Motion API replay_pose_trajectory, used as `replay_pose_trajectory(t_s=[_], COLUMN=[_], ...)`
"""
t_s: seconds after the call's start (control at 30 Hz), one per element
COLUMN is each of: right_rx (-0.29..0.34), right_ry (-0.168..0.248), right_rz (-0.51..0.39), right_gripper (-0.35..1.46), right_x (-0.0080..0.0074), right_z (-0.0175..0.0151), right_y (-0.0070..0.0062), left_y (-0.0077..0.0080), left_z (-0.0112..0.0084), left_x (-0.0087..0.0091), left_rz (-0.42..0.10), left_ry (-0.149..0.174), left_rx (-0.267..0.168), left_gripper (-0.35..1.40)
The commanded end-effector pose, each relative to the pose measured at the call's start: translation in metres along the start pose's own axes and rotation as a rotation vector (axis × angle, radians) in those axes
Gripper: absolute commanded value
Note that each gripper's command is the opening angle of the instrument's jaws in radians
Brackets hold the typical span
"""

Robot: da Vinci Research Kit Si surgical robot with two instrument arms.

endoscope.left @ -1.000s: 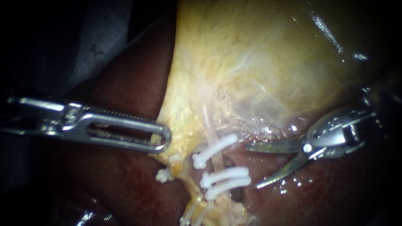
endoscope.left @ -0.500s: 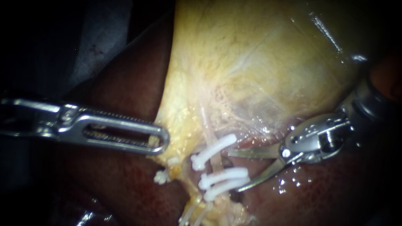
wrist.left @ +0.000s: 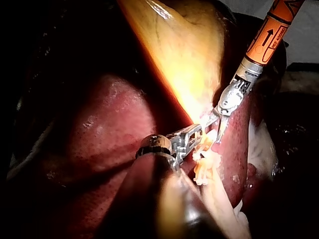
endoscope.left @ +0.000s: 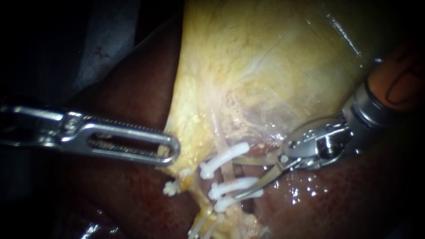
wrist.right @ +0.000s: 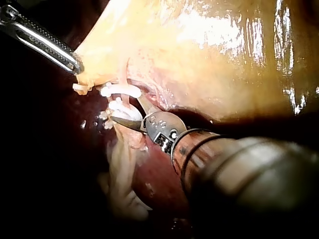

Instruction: Go to the cutting position right tube

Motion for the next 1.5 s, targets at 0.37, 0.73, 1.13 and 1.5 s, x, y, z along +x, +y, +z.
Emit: replay_pose_trajectory(t_s=[0.37,0.73,1.13,1.5], right_rx=[0.002,0.003,0.005,0.007], right_ry=[-0.001,-0.002,-0.004,-0.005], right_rz=[0.038,0.084,0.122,0.120], right_gripper=[0.78,0.52,0.17,0.16], right_x=[0.0007,0.0009,0.0009,0.0009], right_z=[0.0016,0.0020,0.0022,0.0023], right_y=[0.0003,0.0006,0.0007,0.0007], left_y=[0.0000,-0.0001,0.0000,0.0000], left_z=[0.0001,0.0001,0.0002,0.0002], left_x=[0.0000,0.0000,0.0000,0.0000], left_rz=[0.000,0.000,0.000,0.000], left_ry=[0.000,-0.001,-0.001,-0.001], left_rx=[-0.001,-0.001,-0.002,-0.002], left_gripper=[-0.35,-0.35,-0.35,-0.35])
